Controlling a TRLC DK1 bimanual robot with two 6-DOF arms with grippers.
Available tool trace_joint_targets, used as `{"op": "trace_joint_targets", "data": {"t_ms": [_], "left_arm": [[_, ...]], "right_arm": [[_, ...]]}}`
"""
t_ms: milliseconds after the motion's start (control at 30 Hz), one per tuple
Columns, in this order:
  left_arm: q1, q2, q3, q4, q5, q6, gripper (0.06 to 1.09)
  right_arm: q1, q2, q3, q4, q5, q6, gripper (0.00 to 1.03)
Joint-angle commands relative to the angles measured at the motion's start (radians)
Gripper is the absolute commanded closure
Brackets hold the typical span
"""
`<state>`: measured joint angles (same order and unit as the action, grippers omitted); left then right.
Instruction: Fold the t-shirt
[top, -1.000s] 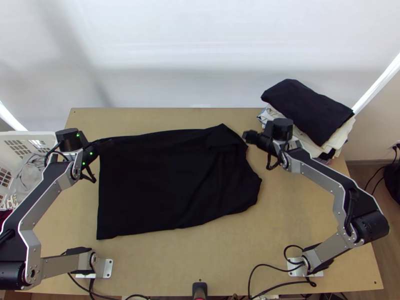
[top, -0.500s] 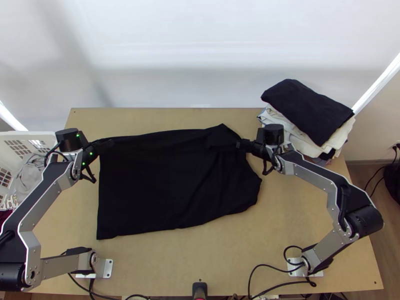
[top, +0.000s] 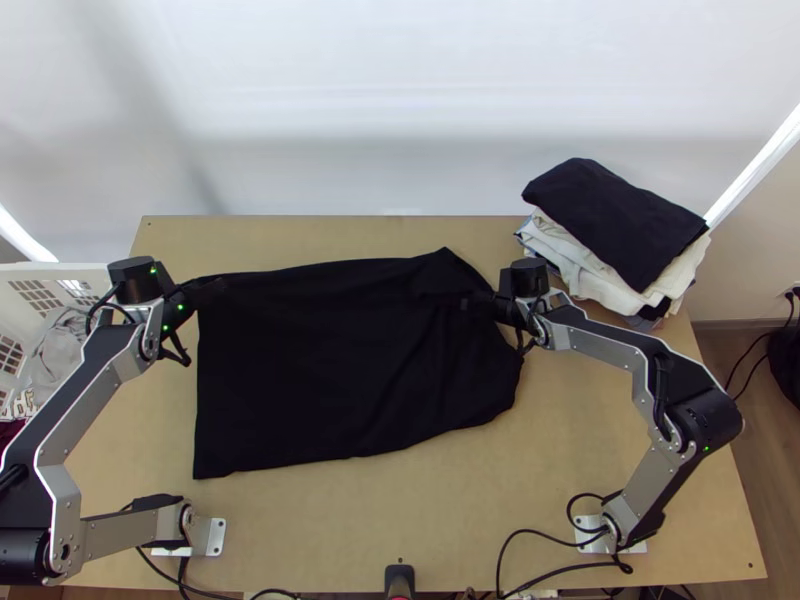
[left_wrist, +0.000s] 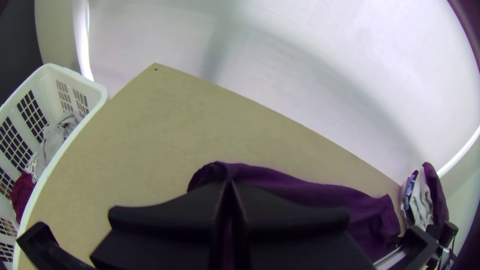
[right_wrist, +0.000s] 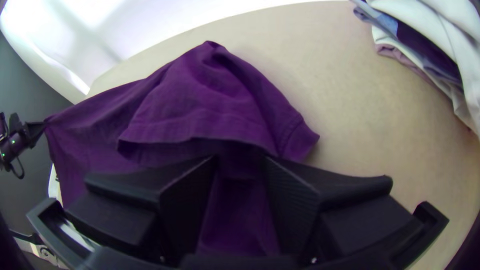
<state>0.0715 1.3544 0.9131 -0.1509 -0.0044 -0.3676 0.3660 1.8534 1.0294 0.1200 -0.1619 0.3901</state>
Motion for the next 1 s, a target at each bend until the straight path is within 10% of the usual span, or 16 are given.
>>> {"op": "trace_joint_targets", "data": {"t_ms": [0,100,133,633,967], "left_arm": [[0.016,-0.026,0.003,-0.004,-0.009,-0.017,1.05],[0.017,-0.031,0.001,-0.006,-0.008,-0.017,1.05],[0.019,-0.034,0.0,-0.006,-0.008,-0.019,1.05],[0.027,-0.055,-0.01,-0.013,-0.008,-0.031,1.05],[0.057,-0.09,-0.045,-0.013,-0.003,-0.031,1.05]], "right_arm": [[0.008,0.02,0.031,0.058,0.03,-0.033,0.82],[0.016,0.021,0.028,0.07,0.048,-0.088,0.85],[0.019,0.018,0.023,0.089,0.068,-0.106,1.0],[0.18,-0.112,-0.006,0.179,0.078,-0.398,1.0],[0.337,-0.022,0.15,0.216,0.142,-0.435,1.0]]}}
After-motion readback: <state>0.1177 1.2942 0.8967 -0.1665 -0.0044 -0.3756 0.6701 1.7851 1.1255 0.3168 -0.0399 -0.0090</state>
